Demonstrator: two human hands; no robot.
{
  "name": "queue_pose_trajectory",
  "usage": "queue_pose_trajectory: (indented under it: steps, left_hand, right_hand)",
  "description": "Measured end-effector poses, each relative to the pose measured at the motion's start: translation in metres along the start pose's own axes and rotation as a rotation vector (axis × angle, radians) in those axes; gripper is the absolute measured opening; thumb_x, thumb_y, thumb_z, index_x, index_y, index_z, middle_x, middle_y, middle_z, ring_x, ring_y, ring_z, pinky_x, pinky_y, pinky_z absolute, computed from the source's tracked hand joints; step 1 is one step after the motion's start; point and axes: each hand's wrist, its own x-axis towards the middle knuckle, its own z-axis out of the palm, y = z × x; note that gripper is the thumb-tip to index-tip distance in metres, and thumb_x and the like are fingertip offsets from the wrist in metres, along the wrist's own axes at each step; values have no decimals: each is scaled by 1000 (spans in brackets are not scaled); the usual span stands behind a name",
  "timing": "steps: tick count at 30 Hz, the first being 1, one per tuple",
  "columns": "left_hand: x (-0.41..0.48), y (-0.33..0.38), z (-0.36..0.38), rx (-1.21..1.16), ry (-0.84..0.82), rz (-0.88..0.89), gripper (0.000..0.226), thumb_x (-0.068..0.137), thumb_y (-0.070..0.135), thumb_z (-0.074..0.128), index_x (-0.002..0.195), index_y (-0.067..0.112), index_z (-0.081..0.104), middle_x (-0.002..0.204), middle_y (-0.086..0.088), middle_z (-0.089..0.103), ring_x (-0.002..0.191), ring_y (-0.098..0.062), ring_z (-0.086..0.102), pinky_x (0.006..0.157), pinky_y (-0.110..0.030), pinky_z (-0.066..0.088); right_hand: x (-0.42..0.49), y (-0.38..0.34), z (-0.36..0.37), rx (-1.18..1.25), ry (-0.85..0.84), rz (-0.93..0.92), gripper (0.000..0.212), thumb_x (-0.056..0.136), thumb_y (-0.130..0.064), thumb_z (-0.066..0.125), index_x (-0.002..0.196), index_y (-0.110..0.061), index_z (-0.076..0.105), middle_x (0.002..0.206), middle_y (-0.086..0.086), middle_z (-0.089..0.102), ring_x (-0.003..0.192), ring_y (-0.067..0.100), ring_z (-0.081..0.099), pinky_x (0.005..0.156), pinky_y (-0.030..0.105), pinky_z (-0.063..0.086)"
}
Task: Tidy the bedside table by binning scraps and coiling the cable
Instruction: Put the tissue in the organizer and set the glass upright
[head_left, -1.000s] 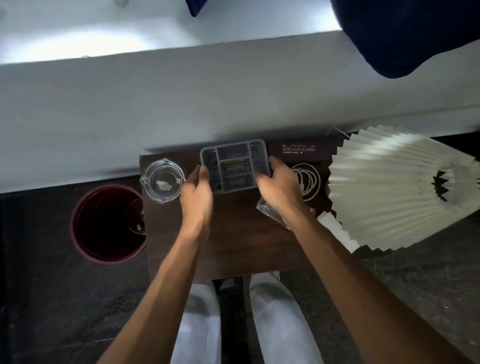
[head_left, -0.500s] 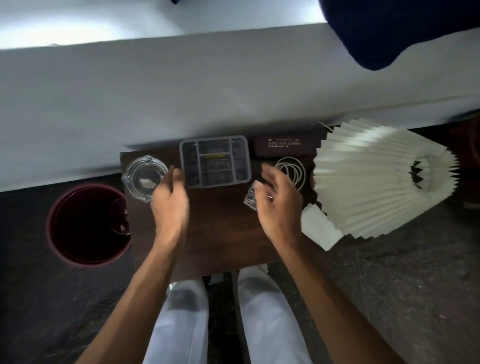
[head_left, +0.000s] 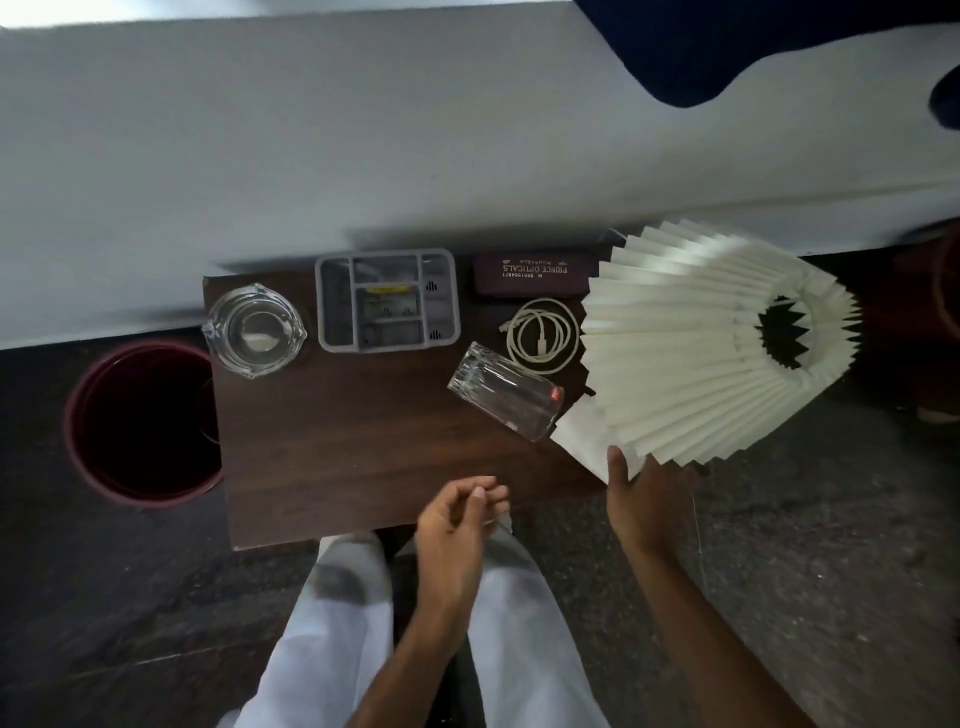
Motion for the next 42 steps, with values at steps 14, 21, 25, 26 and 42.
queue_pose_trajectory:
  steps: [14,21,25,26,42]
  left_hand:
    - [24,-22,57,324,-49,-97,26,97,20,67,123,17,66,104,4,73,103,-15,70,91,-34,59]
    - [3,18,15,76,-7,-272,39,88,37,77,116,13,64,106,-3,76,98,-21,73,82,-32,60]
    - [-14,62,-9,-105,-17,-168,20,93,19,72,107,5,70,96,-10,81,87,-24,77,79,-36,63]
    - [-15,73,-13,-135,-13,-156,19,94,18,71,106,3,70,95,-12,80,85,-24,76,77,-35,64]
    - [42,161,22,-132,199,203,24,100,16,57,117,26,71,117,6,72,110,-12,67,101,-36,54]
  right_hand:
    - [-14,-8,-10,184,-525,135,37,88,-20,74,121,-11,59,117,9,68,94,19,64,75,32,53]
    - [-70,-47,-45,414,-621,182,28,87,-31,74,113,-31,63,110,-5,71,94,14,69,82,39,62]
    - [-75,-87,-63,473,-603,59,34,83,-27,79,110,-36,62,112,-8,71,98,11,71,81,41,63]
    - [-73,-100,-67,482,-581,17,34,84,-29,78,113,-35,62,114,-9,70,99,10,70,81,39,63]
    - [3,-248,-34,88,-54,-613,29,92,-12,64,121,-11,68,111,12,74,102,28,70,84,28,52]
